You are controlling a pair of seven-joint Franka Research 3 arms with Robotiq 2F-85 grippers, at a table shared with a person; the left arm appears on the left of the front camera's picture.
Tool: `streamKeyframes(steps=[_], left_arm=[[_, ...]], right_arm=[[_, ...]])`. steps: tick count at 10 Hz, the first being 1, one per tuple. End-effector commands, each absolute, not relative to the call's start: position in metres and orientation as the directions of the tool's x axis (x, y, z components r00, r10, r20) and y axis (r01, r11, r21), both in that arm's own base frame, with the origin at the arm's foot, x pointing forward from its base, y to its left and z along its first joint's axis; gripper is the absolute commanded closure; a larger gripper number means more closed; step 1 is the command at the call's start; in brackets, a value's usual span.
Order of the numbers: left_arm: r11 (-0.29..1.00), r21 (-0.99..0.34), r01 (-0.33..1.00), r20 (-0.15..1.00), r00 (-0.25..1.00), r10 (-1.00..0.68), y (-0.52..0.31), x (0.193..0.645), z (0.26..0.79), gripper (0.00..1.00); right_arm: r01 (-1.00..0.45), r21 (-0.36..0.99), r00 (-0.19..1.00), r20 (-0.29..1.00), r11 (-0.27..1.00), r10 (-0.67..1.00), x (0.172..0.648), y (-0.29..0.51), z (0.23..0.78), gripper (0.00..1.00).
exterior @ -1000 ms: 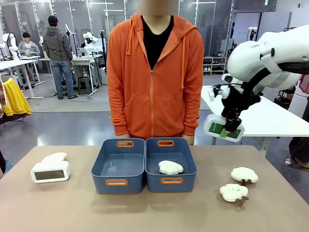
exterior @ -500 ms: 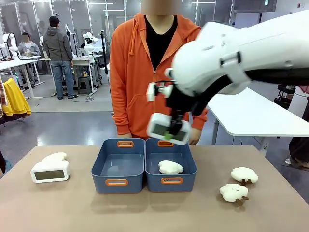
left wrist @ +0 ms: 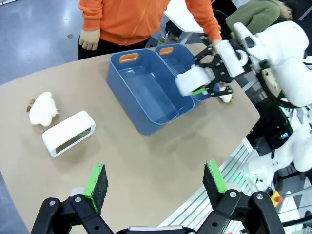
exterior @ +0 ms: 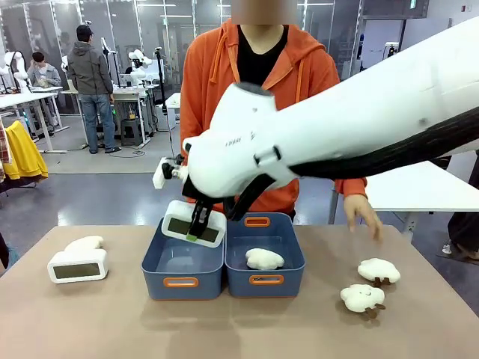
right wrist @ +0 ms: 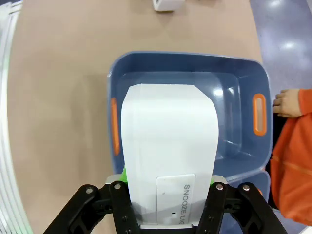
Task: Sort the digital clocks into the basket.
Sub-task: Pick up the Digital clock from the table and place it into the empty Plastic storage basket.
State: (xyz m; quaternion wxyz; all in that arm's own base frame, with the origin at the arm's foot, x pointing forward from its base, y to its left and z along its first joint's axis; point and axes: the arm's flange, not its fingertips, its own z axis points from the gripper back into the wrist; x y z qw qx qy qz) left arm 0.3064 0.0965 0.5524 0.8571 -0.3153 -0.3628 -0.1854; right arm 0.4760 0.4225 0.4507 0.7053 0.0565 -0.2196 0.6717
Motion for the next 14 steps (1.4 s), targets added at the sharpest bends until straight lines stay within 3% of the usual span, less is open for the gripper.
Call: streamKeyframes(steps=[1,5,6,7,8,10,12,13,14], left_arm=[[0.712,-0.41,0.57,0.751,0.654,-0.09,0.098,0.307,0.553,0.0],[0.712,-0.41,0.57,0.751,0.654,-0.09,0.098,0.307,0.553,0.0],[0.712,-0.41,0.57,0.751,0.654,-0.09,0.098,0.307,0.553,0.0],[0.712,-0.41,0.57,0.751,0.654,-0.09,0.098,0.307,0.553,0.0],[0.712,-0.41,0.57,0.751,0.654,-0.09,0.098,0.307,0.553,0.0],[0.712,-0.41,0.57,0.751,0.654,-0.09,0.098,0.307,0.553,0.0],[0.712,-0.41,0.57,0.751,0.654,-0.09,0.098,0.307,0.553,0.0],[0.712,-0.41,0.57,0.751,0.654,-0.09,0.098,0.307,0.553,0.0],[0.712,-0.41,0.57,0.751,0.654,-0.09,0.098,0.307,0.553,0.0]], right_arm=[[-0.964,-0.233,0.02,0.419,0.129,0.908,0.487,0.45,0.433,0.93],[-0.966,-0.228,0.032,0.356,0.12,0.934,0.501,0.471,0.382,0.93],[-0.967,-0.22,0.046,0.349,0.13,0.936,0.505,0.47,0.376,0.31],[-0.97,-0.203,0.051,0.359,0.131,0.932,0.502,0.471,0.377,0.29],[-0.97,-0.205,0.053,0.36,0.134,0.931,0.502,0.471,0.377,0.11],[-0.97,-0.201,0.054,0.375,0.138,0.925,0.5,0.466,0.381,0.0],[-0.968,-0.229,0.002,0.395,0.1,0.919,0.483,0.418,0.394,0.0],[-0.97,-0.212,0.029,0.376,0.117,0.926,0.504,0.467,0.38,0.0],[-0.97,-0.212,0.029,0.376,0.117,0.926,0.504,0.467,0.38,0.0]])
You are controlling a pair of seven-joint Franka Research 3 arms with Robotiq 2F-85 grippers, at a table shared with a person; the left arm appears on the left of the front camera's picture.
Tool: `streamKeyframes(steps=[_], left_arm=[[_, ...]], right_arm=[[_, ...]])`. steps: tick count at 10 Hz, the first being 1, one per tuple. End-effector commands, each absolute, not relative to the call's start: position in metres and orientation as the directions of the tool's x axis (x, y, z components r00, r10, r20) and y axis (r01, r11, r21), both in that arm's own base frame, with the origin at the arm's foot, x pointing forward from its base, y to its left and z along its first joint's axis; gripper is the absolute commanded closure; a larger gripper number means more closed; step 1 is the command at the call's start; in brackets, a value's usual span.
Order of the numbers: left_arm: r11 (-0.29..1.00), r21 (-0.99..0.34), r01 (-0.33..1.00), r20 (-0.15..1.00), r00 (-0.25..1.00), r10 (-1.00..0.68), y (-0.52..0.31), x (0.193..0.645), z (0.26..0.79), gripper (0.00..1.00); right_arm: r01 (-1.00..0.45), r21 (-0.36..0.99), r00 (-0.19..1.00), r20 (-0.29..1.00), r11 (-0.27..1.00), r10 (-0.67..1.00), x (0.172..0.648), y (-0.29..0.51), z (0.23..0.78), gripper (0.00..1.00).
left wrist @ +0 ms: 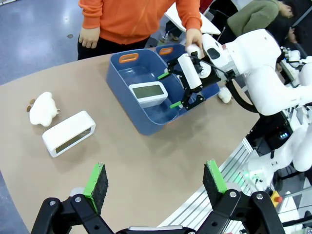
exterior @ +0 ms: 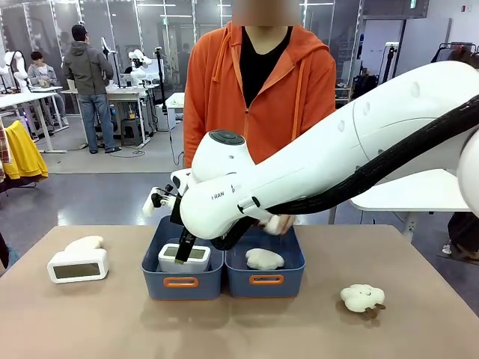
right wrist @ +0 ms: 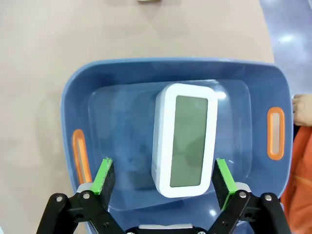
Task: Sort the digital clocks into the basket.
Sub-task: Pick up the Digital clock from the table and place it into the empty Plastic storage basket.
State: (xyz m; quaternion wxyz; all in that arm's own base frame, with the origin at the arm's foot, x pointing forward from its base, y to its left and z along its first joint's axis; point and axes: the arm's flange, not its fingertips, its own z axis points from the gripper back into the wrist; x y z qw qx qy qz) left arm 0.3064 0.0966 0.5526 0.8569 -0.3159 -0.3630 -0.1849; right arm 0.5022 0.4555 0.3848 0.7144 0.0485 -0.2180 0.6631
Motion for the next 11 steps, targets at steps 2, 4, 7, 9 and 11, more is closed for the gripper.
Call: streamKeyframes(steps=[2,4,7,9,11], left_arm=[[0.712,-0.41,0.57,0.751,0.654,-0.09,0.098,0.307,0.553,0.0],[0.712,-0.41,0.57,0.751,0.654,-0.09,0.098,0.307,0.553,0.0],[0.712,-0.41,0.57,0.751,0.654,-0.09,0.098,0.307,0.553,0.0],[0.712,-0.41,0.57,0.751,0.654,-0.09,0.098,0.307,0.553,0.0],[0.712,-0.41,0.57,0.751,0.654,-0.09,0.098,0.307,0.553,0.0]], right_arm=[[-0.97,-0.212,0.029,0.376,0.117,0.926,0.504,0.467,0.38,0.0],[-0.97,-0.212,0.029,0.376,0.117,0.926,0.504,0.467,0.38,0.0],[-0.97,-0.212,0.029,0.376,0.117,0.926,0.504,0.467,0.38,0.0],[-0.971,-0.211,0.021,0.382,0.11,0.924,0.504,0.464,0.379,0.0],[-0.965,-0.108,0.182,0.38,0.239,0.907,0.487,0.413,0.446,0.0]])
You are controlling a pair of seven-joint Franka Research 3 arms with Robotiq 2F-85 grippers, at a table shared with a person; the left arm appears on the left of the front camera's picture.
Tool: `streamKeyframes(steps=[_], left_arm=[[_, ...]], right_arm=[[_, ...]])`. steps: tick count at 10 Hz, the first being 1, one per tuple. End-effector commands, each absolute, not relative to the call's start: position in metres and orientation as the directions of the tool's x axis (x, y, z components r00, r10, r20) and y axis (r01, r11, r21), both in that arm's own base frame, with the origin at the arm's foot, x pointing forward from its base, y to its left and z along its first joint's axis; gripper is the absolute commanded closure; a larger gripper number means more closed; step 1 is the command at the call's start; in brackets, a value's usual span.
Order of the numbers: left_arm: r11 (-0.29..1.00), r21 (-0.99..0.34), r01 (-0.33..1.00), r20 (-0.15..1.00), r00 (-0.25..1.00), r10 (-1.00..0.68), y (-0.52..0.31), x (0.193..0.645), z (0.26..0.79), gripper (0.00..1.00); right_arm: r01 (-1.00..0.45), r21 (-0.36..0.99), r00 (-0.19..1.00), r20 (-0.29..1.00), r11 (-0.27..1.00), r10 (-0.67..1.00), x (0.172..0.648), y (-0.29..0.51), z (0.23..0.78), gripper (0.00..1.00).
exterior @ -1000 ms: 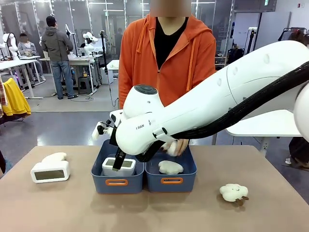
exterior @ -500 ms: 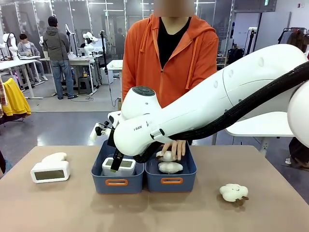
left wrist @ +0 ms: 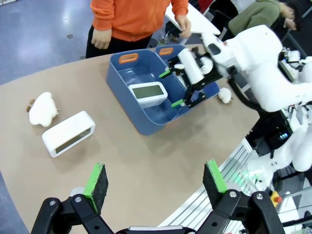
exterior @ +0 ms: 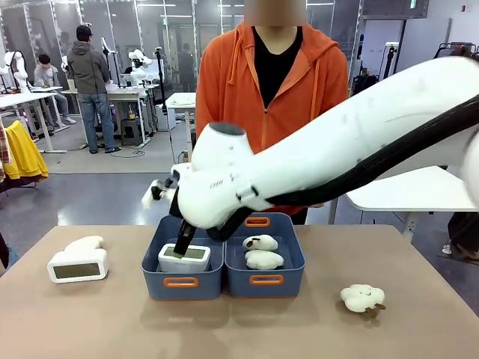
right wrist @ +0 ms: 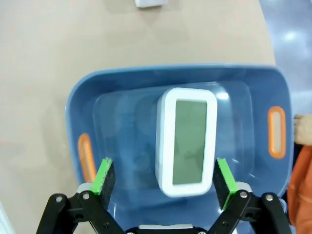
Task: Sort the digital clocks into the basket.
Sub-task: Pick up the Digital clock from the table and place it into the empty Plastic storage basket.
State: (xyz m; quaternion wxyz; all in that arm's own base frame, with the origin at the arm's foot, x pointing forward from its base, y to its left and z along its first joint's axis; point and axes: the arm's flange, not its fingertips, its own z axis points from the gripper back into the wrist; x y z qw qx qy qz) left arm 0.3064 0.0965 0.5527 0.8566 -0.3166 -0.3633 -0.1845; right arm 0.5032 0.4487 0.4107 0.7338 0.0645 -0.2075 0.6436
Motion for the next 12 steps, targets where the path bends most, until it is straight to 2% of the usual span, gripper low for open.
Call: streamKeyframes(steps=[1,2,4,6,8,10,11,12], left_arm=[[0.712,-0.41,0.57,0.751,0.654,-0.09,0.098,0.307,0.553,0.0],[0.712,-0.41,0.57,0.751,0.654,-0.09,0.098,0.307,0.553,0.0],[0.712,-0.41,0.57,0.751,0.654,-0.09,0.098,0.307,0.553,0.0],[0.712,-0.41,0.57,0.751,0.654,-0.09,0.098,0.307,0.553,0.0],[0.712,-0.41,0.57,0.751,0.654,-0.09,0.098,0.307,0.553,0.0],[0.712,-0.41,0.57,0.751,0.654,-0.09,0.098,0.307,0.553,0.0],[0.712,-0.41,0.57,0.751,0.654,-0.09,0.098,0.307,0.553,0.0],[0.712,-0.41,0.57,0.751,0.654,-0.09,0.098,0.307,0.553,0.0]], right_arm=[[-0.952,-0.072,0.25,0.375,0.297,0.893,0.483,0.376,0.465,0.0],[-0.932,-0.057,0.305,0.411,0.358,0.859,0.481,0.343,0.479,0.0],[-0.915,0.013,0.356,0.491,0.402,0.795,0.455,0.286,0.493,0.0],[-0.842,0.097,0.485,0.57,0.531,0.664,0.424,0.2,0.502,0.0],[-0.717,0.159,0.614,0.605,0.679,0.507,0.386,0.114,0.494,0.0],[-0.547,0.138,0.728,0.565,0.826,0.388,0.366,0.048,0.486,0.0],[-0.466,0.173,0.759,0.583,0.867,0.291,0.352,0.021,0.479,0.0],[-0.444,0.217,0.75,0.621,0.869,0.228,0.346,0.007,0.472,0.0]])
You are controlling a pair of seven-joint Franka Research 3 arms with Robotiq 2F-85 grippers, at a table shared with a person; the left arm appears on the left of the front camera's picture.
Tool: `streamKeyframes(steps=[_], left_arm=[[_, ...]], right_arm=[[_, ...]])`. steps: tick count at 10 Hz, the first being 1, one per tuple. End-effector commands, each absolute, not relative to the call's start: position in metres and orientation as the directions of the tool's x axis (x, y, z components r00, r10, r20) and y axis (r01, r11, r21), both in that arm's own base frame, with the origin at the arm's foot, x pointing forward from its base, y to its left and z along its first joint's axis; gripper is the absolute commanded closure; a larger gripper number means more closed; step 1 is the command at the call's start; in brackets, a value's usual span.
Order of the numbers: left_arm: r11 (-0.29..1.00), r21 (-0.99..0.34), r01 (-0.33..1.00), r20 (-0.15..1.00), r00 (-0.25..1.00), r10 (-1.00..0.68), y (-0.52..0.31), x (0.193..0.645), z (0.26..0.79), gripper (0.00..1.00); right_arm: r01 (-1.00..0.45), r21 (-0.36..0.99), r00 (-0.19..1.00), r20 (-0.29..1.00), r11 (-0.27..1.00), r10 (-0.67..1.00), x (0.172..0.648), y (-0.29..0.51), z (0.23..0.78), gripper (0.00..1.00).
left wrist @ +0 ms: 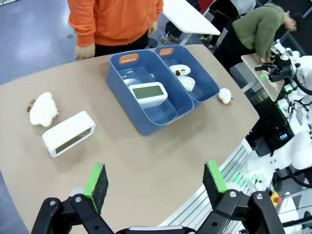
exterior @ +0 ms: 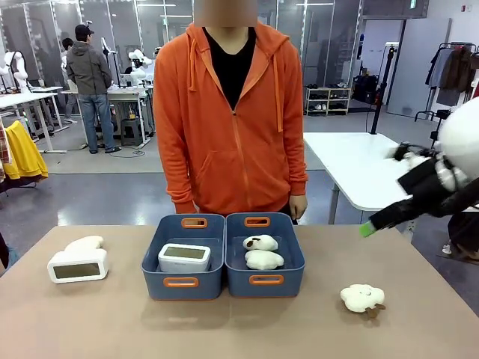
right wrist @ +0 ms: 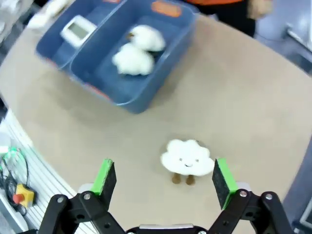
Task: Sort the digital clocks into the basket.
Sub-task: Pick up the Digital clock from the table and place it into the empty Plastic storage basket.
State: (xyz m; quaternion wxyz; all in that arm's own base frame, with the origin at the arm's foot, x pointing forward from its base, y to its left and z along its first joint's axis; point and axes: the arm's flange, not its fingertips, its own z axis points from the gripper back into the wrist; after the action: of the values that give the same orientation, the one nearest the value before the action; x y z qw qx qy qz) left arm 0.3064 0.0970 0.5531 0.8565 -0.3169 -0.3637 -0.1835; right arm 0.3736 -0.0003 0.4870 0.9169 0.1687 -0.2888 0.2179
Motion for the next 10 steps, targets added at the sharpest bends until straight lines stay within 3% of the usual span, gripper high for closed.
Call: streamKeyframes(steps=[1,2,3,4,5,6,7,9,10], left_arm=[[0.712,-0.41,0.57,0.751,0.654,-0.09,0.098,0.307,0.553,0.0],[0.712,-0.41,0.57,0.751,0.654,-0.09,0.098,0.307,0.553,0.0],[0.712,-0.41,0.57,0.751,0.654,-0.09,0.098,0.307,0.553,0.0],[0.732,-0.41,0.545,0.739,0.668,-0.083,0.097,0.306,0.553,0.0],[0.794,0.041,0.607,0.762,0.494,-0.417,0.071,0.309,0.563,0.0],[0.753,0.27,0.601,0.659,0.454,-0.599,0.048,0.333,0.556,0.0],[0.615,0.402,0.679,0.536,0.37,-0.759,0.027,0.353,0.545,0.0],[0.407,0.407,0.818,0.346,0.274,-0.897,0.002,0.386,0.524,0.0],[0.324,0.471,0.82,0.265,0.219,-0.939,-0.004,0.403,0.514,0.0]], right_arm=[[-0.407,0.23,0.762,0.62,0.884,0.19,0.345,0.007,0.466,0.0],[-0.358,0.283,0.799,0.586,0.89,0.135,0.351,0.01,0.46,0.0],[-0.449,0.202,0.753,0.609,0.87,0.248,0.374,-0.014,0.488,0.0],[-0.449,0.202,0.753,0.609,0.87,0.248,0.374,-0.014,0.488,0.0],[-0.449,0.202,0.753,0.609,0.87,0.248,0.374,-0.014,0.488,0.0],[-0.449,0.202,0.753,0.609,0.87,0.248,0.374,-0.014,0.488,0.0],[-0.449,0.202,0.753,0.609,0.87,0.248,0.374,-0.014,0.488,0.0],[-0.449,0.202,0.753,0.609,0.87,0.248,0.374,-0.014,0.488,0.0],[-0.449,0.202,0.753,0.609,0.87,0.248,0.374,-0.014,0.488,0.0]])
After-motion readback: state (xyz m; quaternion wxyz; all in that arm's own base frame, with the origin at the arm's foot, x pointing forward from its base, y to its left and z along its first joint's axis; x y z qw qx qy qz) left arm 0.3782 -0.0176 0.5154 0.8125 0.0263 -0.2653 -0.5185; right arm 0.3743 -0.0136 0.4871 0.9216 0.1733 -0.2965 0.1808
